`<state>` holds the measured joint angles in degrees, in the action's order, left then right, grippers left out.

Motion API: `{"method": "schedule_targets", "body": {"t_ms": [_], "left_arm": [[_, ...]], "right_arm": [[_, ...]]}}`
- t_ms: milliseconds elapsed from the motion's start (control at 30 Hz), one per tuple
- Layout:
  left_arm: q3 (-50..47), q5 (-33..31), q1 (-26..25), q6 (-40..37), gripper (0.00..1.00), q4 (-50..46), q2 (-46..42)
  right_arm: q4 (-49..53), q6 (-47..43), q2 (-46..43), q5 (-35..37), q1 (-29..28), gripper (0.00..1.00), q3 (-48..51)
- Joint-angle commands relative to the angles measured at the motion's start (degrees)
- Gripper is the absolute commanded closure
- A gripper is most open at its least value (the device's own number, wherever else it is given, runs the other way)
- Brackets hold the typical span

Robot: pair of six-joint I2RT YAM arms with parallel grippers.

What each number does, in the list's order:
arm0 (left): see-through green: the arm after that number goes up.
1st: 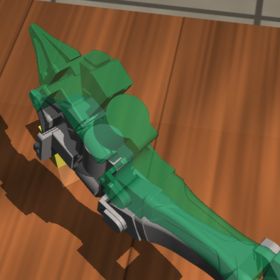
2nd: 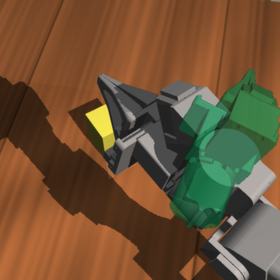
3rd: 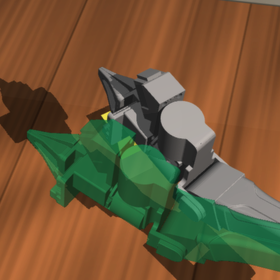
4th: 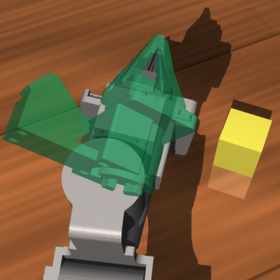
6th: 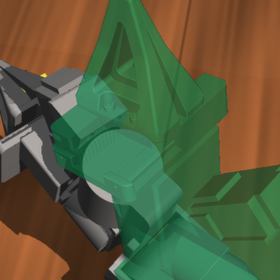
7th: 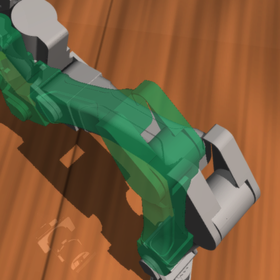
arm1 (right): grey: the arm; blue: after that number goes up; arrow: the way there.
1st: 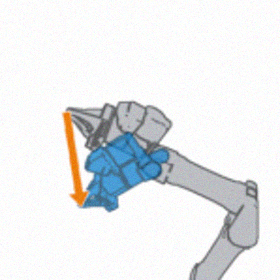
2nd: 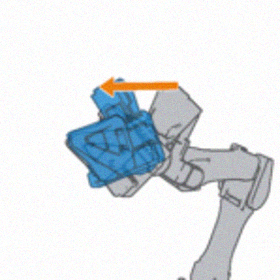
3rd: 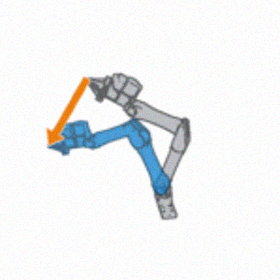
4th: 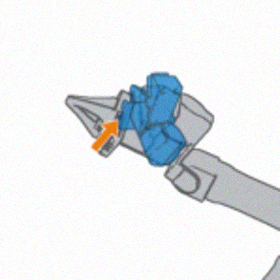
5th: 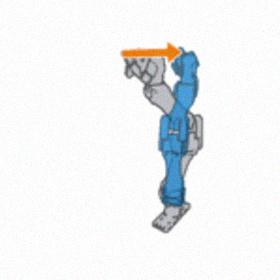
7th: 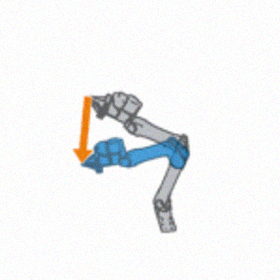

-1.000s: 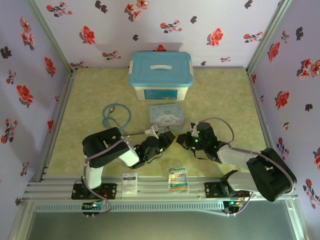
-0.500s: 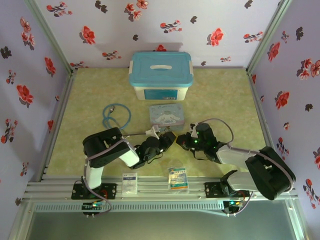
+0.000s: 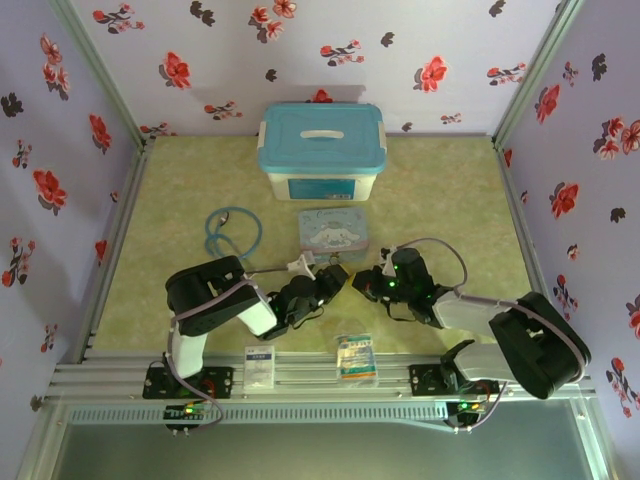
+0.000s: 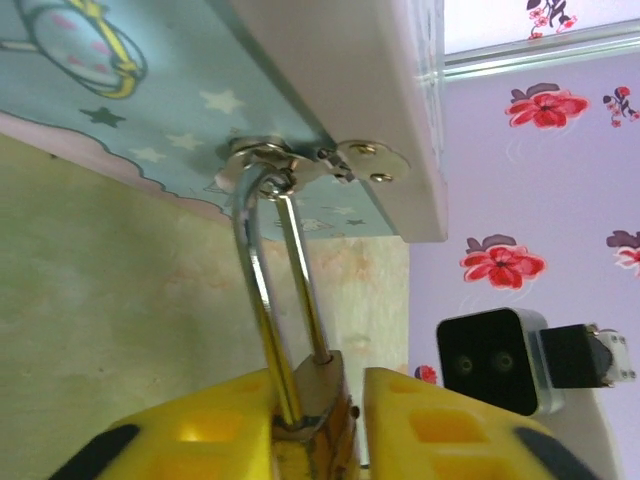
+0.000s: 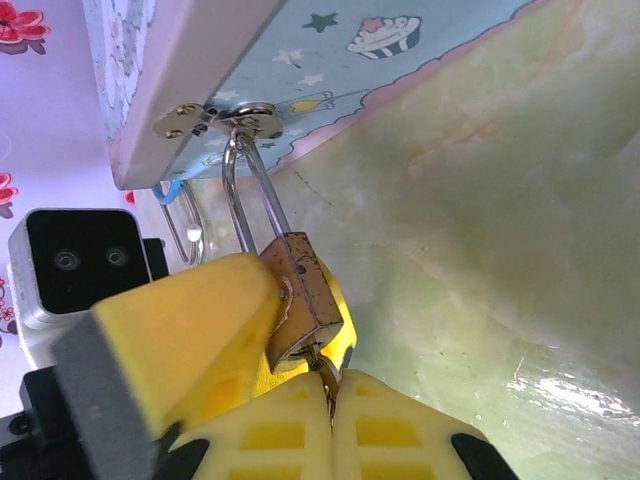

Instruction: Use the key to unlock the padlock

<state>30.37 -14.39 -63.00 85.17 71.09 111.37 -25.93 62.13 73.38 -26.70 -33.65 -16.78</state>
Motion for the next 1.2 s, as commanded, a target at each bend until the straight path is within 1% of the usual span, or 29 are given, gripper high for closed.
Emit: {"method": "schedule_targets", "body": {"t_ms": [0, 33, 100, 167, 267, 300, 433, 567, 600, 633, 667, 700, 733, 767, 833, 867, 900, 967, 1067, 1167], "left_arm": [[0.76, -0.92, 0.09, -0.92, 0.83, 2.47, -0.46], [0.93, -0.67, 0.07, -0.90, 0.87, 2.50, -0.28], [0.87, -0.45, -0.01, -0.59, 0.94, 2.49, -0.28], [0.53, -0.43, -0.10, -0.35, 0.96, 2.65, -0.66], [0.34, -0.12, -0.10, -0.19, 0.98, 2.66, -1.50], [0.44, 0.06, -0.10, 0.00, 0.98, 2.65, -1.75], [0.89, 0.59, -0.44, 0.31, 1.00, 2.65, -2.12], [1.09, 0.89, -0.71, 0.68, 1.00, 2.73, -2.31], [0.93, 0.88, -0.76, 0.95, 1.00, 2.82, -2.31], [0.85, 0.93, -0.72, 0.97, 1.00, 3.06, -2.35], [0.76, 0.87, -0.71, 0.97, 1.00, 3.09, -2.35], [0.77, 0.93, -0.72, 0.97, 1.00, 3.11, -2.45], [0.67, 0.94, -0.74, 0.97, 1.00, 3.16, -2.47], [0.73, 0.95, -0.76, 1.05, 1.00, 3.13, -2.53], [0.75, 1.00, -0.76, 1.26, 1.00, 3.16, -2.52], [0.74, 1.04, -0.80, 1.30, 1.00, 3.19, -2.50], [0.90, 1.14, -0.81, 1.12, 1.00, 3.18, -2.56], [0.97, 1.13, -0.81, 0.44, 1.00, 3.00, -2.83], [0.99, 1.36, -0.81, 1.02, 1.00, 3.16, -2.68], [0.91, 1.38, -1.03, 1.37, 1.00, 3.18, -2.63]], "right_arm": [[-1.94, -0.01, -1.12, 0.68, -0.36, 1.00, 0.52], [-2.01, 0.11, -1.14, 0.73, -0.36, 1.00, 0.52], [-2.52, 0.90, -1.02, 0.88, -0.32, 1.00, 0.50], [-6.42, 2.82, -0.52, 0.55, 0.08, 1.00, 1.25], [-16.95, 9.00, 1.85, -2.34, 1.85, 1.00, 3.14], [-18.15, 9.83, 2.35, -2.99, 2.25, 1.00, 2.96], [-10.84, 9.06, 0.89, -0.70, 2.26, 1.00, 1.51], [-11.55, 10.89, -0.38, -0.54, 2.60, 1.00, 1.67], [-7.19, 9.02, -1.56, 0.27, 2.09, 1.00, 0.49], [0.30, 5.99, -4.03, 2.78, 1.30, 1.00, -1.31], [12.52, 0.91, -7.61, 8.46, -0.72, 1.00, -4.13], [21.39, -2.95, -10.98, 14.65, -3.16, 1.00, -6.90], [24.23, -3.82, -12.91, 17.12, -3.95, 1.00, -7.59], [22.33, -2.77, -14.59, 15.49, -3.16, 1.00, -6.52], [14.72, 2.39, -15.24, 9.54, 0.45, 1.00, -3.47], [13.72, 3.52, -14.74, 7.81, 1.74, 1.00, -2.91], [14.91, 2.47, -14.18, 6.89, 2.22, 1.00, -3.39], [17.69, 0.76, -13.30, 7.00, 2.23, 1.00, -4.20], [14.52, 1.85, -12.68, 6.12, 2.27, 0.92, -3.18], [14.86, 1.50, -12.40, 5.77, 2.27, 0.92, -3.96]]}}
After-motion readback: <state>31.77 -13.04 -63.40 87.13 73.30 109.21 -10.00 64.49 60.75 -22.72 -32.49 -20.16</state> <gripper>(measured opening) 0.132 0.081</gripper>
